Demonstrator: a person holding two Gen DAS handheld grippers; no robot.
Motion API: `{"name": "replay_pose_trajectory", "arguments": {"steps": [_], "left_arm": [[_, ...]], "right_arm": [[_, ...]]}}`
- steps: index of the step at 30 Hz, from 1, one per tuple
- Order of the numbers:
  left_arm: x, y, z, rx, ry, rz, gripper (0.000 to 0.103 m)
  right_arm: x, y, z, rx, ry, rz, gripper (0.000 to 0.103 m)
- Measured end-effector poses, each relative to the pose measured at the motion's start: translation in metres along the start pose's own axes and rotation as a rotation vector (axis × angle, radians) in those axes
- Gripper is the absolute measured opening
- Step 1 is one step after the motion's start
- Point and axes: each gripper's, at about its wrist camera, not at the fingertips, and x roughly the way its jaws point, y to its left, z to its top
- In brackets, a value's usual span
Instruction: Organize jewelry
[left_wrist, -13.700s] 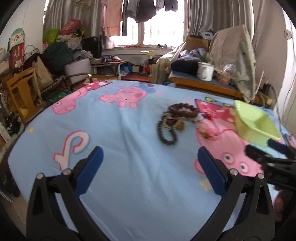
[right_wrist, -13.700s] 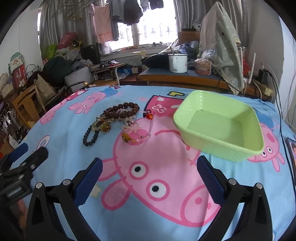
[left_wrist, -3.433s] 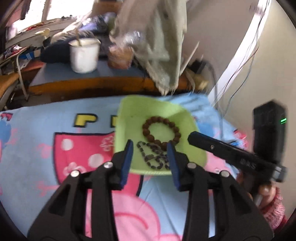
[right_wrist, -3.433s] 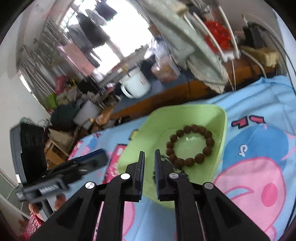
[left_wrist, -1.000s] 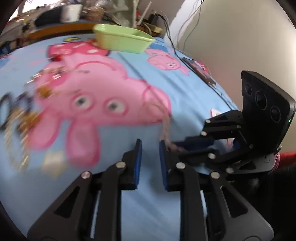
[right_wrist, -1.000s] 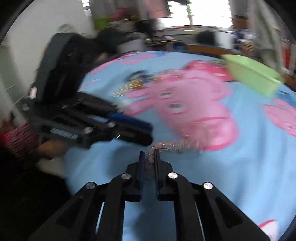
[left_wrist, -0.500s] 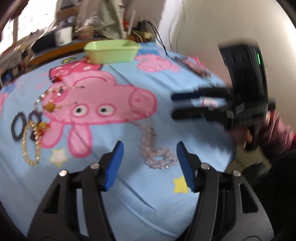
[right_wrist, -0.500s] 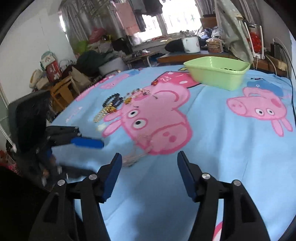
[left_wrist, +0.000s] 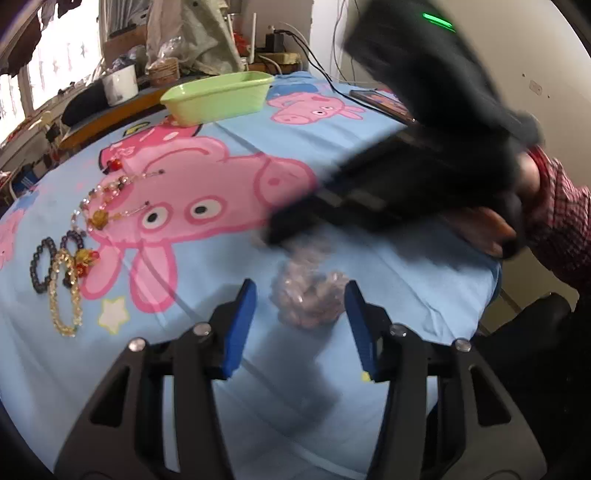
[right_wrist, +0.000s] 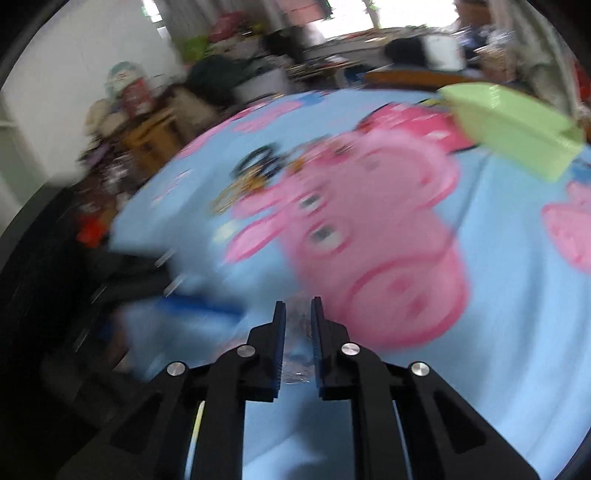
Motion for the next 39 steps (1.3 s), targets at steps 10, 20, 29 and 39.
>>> {"name": "replay_pose_trajectory", "arguments": {"steps": [10,20,29,39], "left_arm": [[-0.022,0.019,-0.003,-0.032,-0.032,-0.153,0.049],[-0.005,0.006,-0.006,0.038,0.012,-0.105,0.048],[-0.001,0.041,0.001,-0.173,0.011,-0.219,0.011],[-0.023,0.084,0.067,-0.270,-0.129,-0.222,0.011]], "right_arm": [[-0.036,0.028,-0.047,-0.125,-0.068,-0.031,0.035],[-0.005,0.052,-0.046,-0.324,-0.014,-0.223,0.043],[-0.005,0.055,-0.040,-0.316,-0.044,-0.195,0.000],[-0.049,0.021,0.043,-0.149,-0.227,-0.150,0.000]]}}
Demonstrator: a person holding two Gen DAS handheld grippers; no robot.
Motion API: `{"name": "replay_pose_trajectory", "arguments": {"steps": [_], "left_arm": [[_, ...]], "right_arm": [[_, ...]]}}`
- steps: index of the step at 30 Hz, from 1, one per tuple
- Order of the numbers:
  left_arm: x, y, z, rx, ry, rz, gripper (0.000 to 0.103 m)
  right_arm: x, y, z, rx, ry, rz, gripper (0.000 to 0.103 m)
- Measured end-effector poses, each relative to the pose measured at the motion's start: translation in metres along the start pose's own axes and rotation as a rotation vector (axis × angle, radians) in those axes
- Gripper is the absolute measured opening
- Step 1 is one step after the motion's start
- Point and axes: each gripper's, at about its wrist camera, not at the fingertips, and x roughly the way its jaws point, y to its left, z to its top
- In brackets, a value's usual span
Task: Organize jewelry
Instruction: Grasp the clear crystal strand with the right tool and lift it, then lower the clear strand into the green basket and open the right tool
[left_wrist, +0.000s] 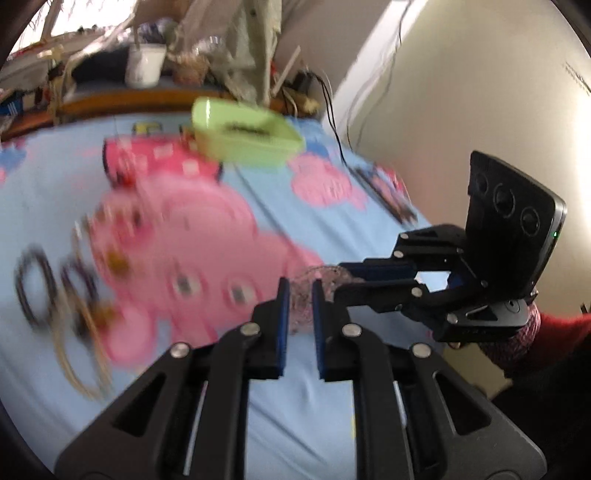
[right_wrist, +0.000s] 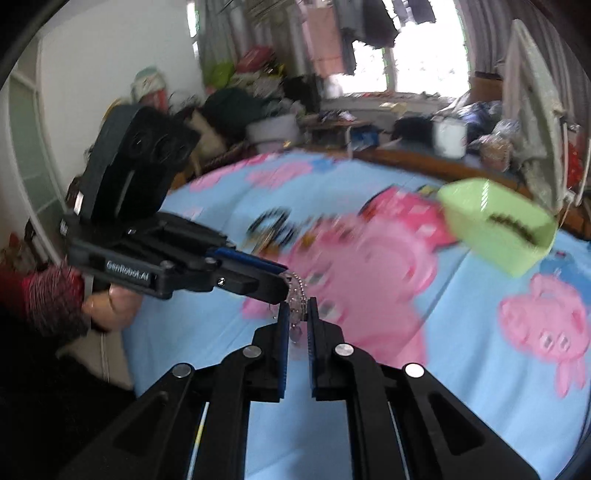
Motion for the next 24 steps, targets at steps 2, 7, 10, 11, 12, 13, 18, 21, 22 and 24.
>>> {"name": "replay_pose_trajectory", "arguments": {"steps": [2,7,10,11,12,13,18,21,22,24], "left_arm": [[0.001,0.000,0.034,0.014,-0.029,0.020,0.011],[0.009,0.004,0.117,0.013,-0.078,0.045,0.011],[0.027,0.011,0.159,-0.016,-0.077,0.043,0.012],[0.036,0.014,0.172,-0.028,-0.073,0.041,0.012],[0.043,0.016,0.179,-0.035,-0.070,0.043,0.012],[0.054,0.019,0.188,-0.045,-0.063,0.049,0.012],[0.110,0.039,0.201,-0.103,0.010,0.084,0.012],[0.136,0.050,0.199,-0.131,0.059,0.148,0.027],[0.143,0.055,0.198,-0.151,0.083,0.185,0.038],[0.144,0.065,0.194,-0.183,0.084,0.229,0.044]], "right_arm": [[-0.003,-0.014,0.022,0.011,-0.023,-0.015,0.000],[-0.012,-0.068,0.088,0.069,-0.084,-0.075,0.000],[-0.012,-0.104,0.111,0.127,-0.099,-0.111,0.000],[-0.010,-0.117,0.116,0.143,-0.100,-0.133,0.000],[-0.007,-0.129,0.119,0.157,-0.097,-0.152,0.000],[-0.004,-0.137,0.118,0.169,-0.095,-0.165,0.000],[0.026,-0.185,0.106,0.269,-0.048,-0.191,0.000],[0.045,-0.206,0.092,0.348,-0.027,-0.170,0.000],[0.049,-0.210,0.090,0.374,-0.021,-0.163,0.000],[0.055,-0.217,0.085,0.436,-0.024,-0.147,0.009]]}}
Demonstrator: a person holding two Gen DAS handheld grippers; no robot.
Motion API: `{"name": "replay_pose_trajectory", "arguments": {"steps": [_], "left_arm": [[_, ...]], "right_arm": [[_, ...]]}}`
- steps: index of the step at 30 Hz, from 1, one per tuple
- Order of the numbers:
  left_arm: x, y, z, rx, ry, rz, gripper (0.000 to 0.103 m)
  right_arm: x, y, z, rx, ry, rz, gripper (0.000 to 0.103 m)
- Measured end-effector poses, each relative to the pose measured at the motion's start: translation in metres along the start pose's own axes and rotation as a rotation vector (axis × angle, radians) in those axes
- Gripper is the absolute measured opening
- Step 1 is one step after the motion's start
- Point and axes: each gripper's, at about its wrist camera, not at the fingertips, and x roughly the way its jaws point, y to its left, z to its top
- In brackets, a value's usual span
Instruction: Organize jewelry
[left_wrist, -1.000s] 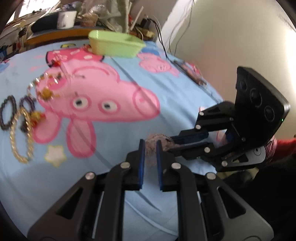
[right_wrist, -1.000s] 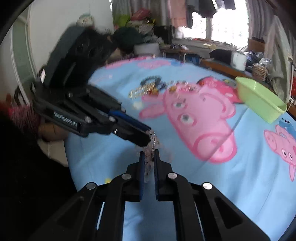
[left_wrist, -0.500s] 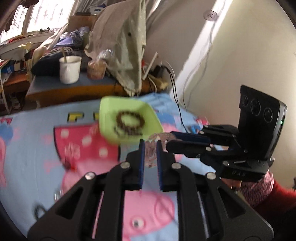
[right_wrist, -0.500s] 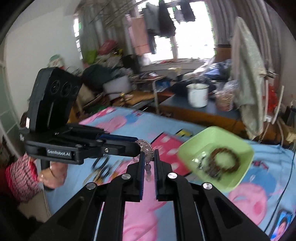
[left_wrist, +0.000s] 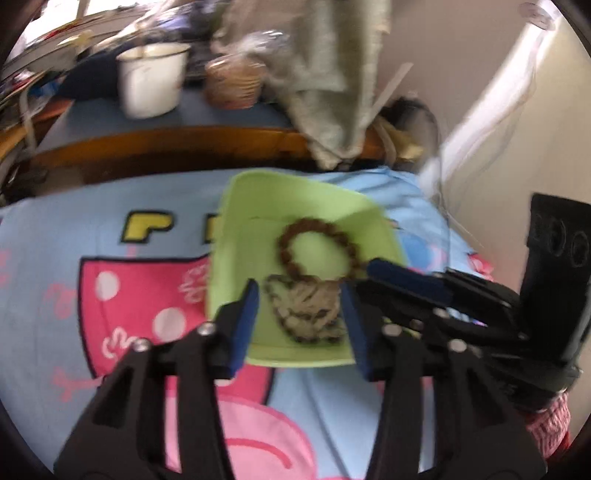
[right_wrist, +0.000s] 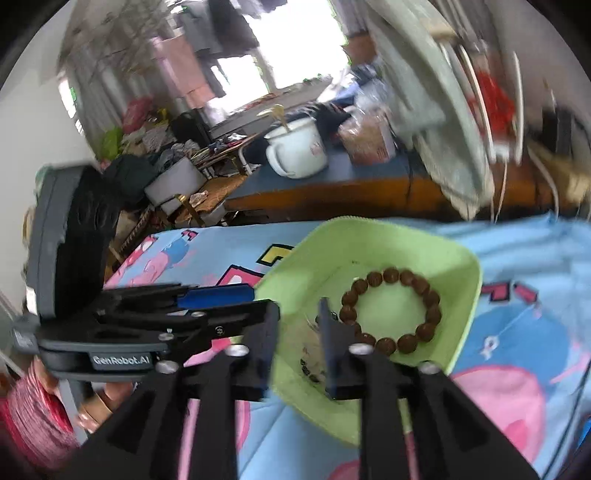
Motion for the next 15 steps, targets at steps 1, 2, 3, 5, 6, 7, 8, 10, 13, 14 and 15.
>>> {"name": "replay_pose_trajectory", "arguments": {"steps": [1,2,3,5,6,7,8,10,13,14,15], "left_arm": [[-0.004,0.004,-0.001,-0.006,-0.006,0.002,0.044],[-0.010,0.008,-0.001,-0.010,-0.019,0.001,0.044],[-0.029,0.014,-0.003,-0.010,-0.062,-0.018,0.044],[-0.072,0.027,-0.012,0.002,-0.159,-0.057,0.044],[-0.099,0.037,-0.022,0.010,-0.219,-0.067,0.044],[-0.125,0.049,-0.036,0.013,-0.272,-0.070,0.044],[-0.141,0.059,-0.048,0.010,-0.303,-0.067,0.044],[-0.176,0.089,-0.086,-0.030,-0.350,-0.048,0.044],[-0.194,0.125,-0.141,-0.126,-0.341,-0.023,0.044],[-0.194,0.132,-0.154,-0.147,-0.331,-0.018,0.044],[-0.195,0.138,-0.173,-0.173,-0.314,-0.018,0.044]], "right_arm": [[-0.003,0.000,0.000,0.022,-0.010,0.006,0.012],[-0.011,0.001,-0.001,0.049,-0.047,0.023,0.013],[-0.023,0.006,-0.003,0.056,-0.098,0.048,0.013],[-0.047,0.022,-0.009,0.027,-0.183,0.088,0.013],[-0.058,0.033,-0.015,0.001,-0.219,0.120,0.013],[-0.062,0.040,-0.020,-0.017,-0.231,0.143,0.013],[-0.063,0.051,-0.028,-0.041,-0.224,0.171,0.013],[-0.054,0.067,-0.043,-0.077,-0.162,0.210,0.013],[-0.018,0.094,-0.069,-0.130,-0.020,0.228,0.013],[-0.004,0.103,-0.075,-0.148,0.024,0.214,0.013],[0.012,0.113,-0.081,-0.176,0.073,0.189,0.013]]}}
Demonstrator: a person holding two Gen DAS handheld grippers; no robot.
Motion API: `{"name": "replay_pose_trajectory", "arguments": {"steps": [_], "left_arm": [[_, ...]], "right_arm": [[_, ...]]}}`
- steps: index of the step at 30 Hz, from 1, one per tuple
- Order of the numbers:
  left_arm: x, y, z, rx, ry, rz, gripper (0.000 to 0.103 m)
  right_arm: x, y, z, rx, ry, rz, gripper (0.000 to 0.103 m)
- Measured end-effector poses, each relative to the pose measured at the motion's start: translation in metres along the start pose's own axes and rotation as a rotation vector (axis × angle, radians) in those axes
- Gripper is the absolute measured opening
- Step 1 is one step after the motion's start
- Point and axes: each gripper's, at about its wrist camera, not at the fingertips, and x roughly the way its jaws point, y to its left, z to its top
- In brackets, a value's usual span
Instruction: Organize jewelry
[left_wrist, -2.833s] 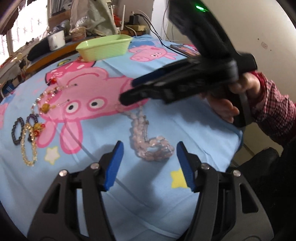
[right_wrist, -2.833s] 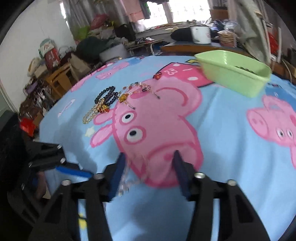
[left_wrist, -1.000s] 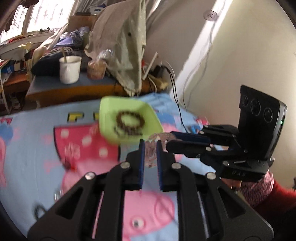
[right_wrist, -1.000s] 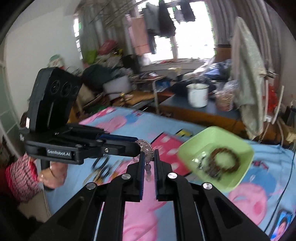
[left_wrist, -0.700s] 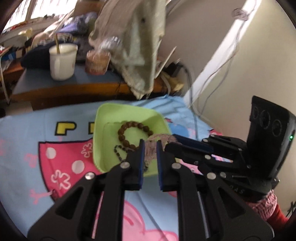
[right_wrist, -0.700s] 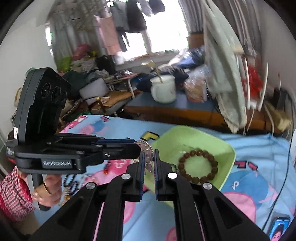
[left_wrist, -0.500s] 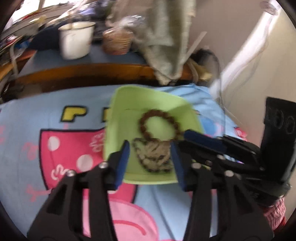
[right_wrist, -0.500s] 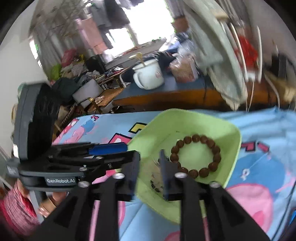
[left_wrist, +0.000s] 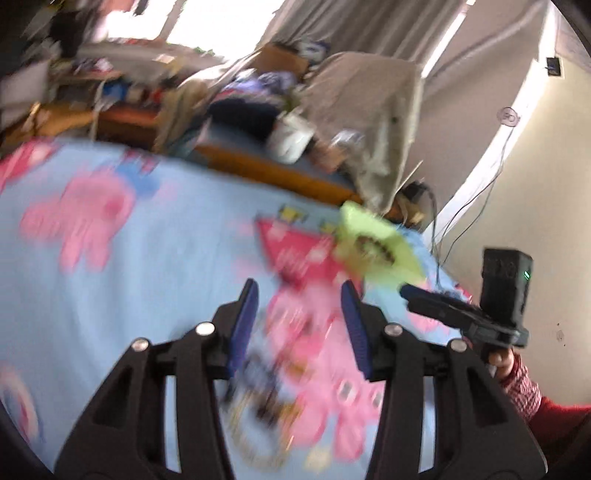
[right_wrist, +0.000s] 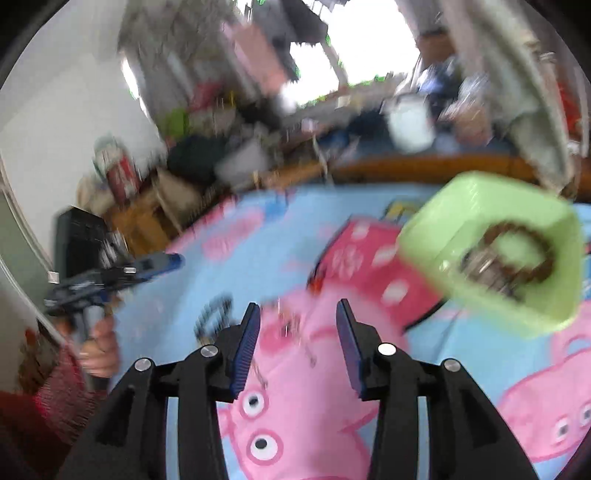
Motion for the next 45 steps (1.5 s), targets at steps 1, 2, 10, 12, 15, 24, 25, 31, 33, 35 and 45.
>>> {"name": "replay_pose_trajectory", "arguments": {"steps": [1,2,10,12,15,24,25,31,33,35,45], "left_arm": [[-0.004,0.005,-0.014,-0.014,0.009,-0.004,0.044],[-0.007,0.006,-0.024,-0.018,0.012,-0.012,0.044],[0.003,-0.029,-0.088,0.126,0.101,-0.033,0.041],[0.013,-0.030,-0.094,0.147,0.118,0.008,0.041],[0.025,-0.016,-0.096,0.096,0.162,0.058,0.041],[0.009,-0.009,-0.095,0.066,0.085,-0.004,0.041],[0.008,-0.015,-0.095,0.087,0.078,-0.007,0.041],[0.015,-0.057,-0.104,0.206,0.128,-0.082,0.046],[0.017,-0.073,-0.110,0.265,0.137,-0.111,0.062],[0.018,-0.085,-0.117,0.318,0.151,-0.131,0.065],[0.009,-0.107,-0.144,0.392,0.224,-0.196,0.066]], "right_arm": [[0.010,0.005,-0.002,-0.013,0.027,-0.011,0.012],[0.022,0.013,-0.004,-0.034,0.060,-0.020,0.011],[0.094,0.058,0.013,-0.236,0.155,-0.158,0.006],[0.119,0.060,0.015,-0.288,0.216,-0.210,0.000],[0.125,0.046,0.019,-0.260,0.200,-0.268,0.000],[0.009,-0.009,-0.050,-0.058,0.117,-0.332,0.000],[-0.004,-0.007,-0.062,-0.050,0.113,-0.330,0.000],[-0.042,0.059,-0.136,-0.051,0.092,-0.115,0.000],[-0.039,0.075,-0.148,-0.063,0.097,-0.032,0.000],[-0.041,0.078,-0.154,-0.057,0.094,-0.012,0.000],[-0.079,0.059,-0.145,-0.149,0.024,-0.168,0.028]]}}
